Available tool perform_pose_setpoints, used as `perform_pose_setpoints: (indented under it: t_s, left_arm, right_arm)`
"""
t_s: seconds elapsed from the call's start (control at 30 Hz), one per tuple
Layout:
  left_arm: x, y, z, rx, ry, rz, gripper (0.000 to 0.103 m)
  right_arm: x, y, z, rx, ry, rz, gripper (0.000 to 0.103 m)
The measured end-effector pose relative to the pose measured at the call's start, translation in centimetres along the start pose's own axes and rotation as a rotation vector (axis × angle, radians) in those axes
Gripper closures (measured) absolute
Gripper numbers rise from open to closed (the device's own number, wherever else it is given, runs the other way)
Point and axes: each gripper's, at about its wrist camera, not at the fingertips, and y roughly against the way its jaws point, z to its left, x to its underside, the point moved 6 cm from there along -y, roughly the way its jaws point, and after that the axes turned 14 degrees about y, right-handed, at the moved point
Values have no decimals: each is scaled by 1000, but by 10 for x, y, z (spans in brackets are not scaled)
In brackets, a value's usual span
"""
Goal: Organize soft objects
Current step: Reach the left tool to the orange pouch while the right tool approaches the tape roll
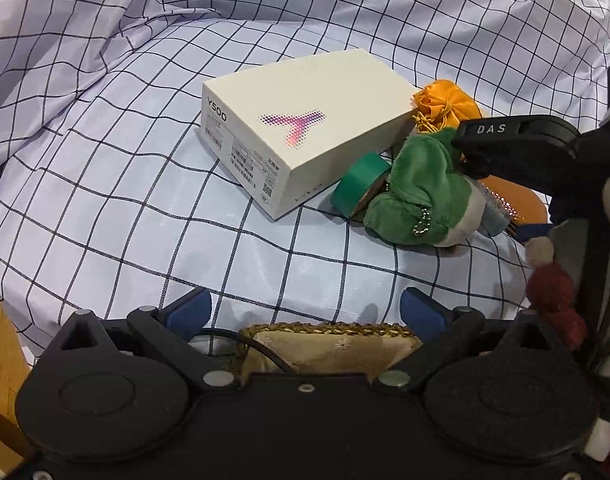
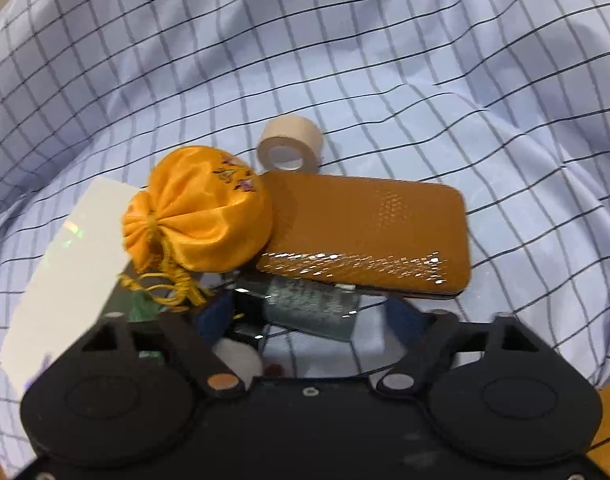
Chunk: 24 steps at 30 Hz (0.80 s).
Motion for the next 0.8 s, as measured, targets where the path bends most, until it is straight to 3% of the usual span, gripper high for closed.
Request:
perform_pose_setpoints:
  t_s: [0.03,0.07,0.17,0.47,0.8]
  left_arm:
    - [0,1,0,0,-1,-3,6]
    - [0,1,0,1,-2,-6,6]
    - [0,3,-2,0,-9,-14,6]
    - [3,4,-4,1,-25,-15,6]
    - [-3,7,-3,1,-8,-38,6]
  right_arm:
    - [0,2,1,-10,4,-2,49]
    - [0,4,0,1,9,0,53]
    - [1,5,-3,-9,14,3,54]
    - [10,13,-14,44,7,-12,48]
    - [-1,19,-21,-27,-34,-86,30]
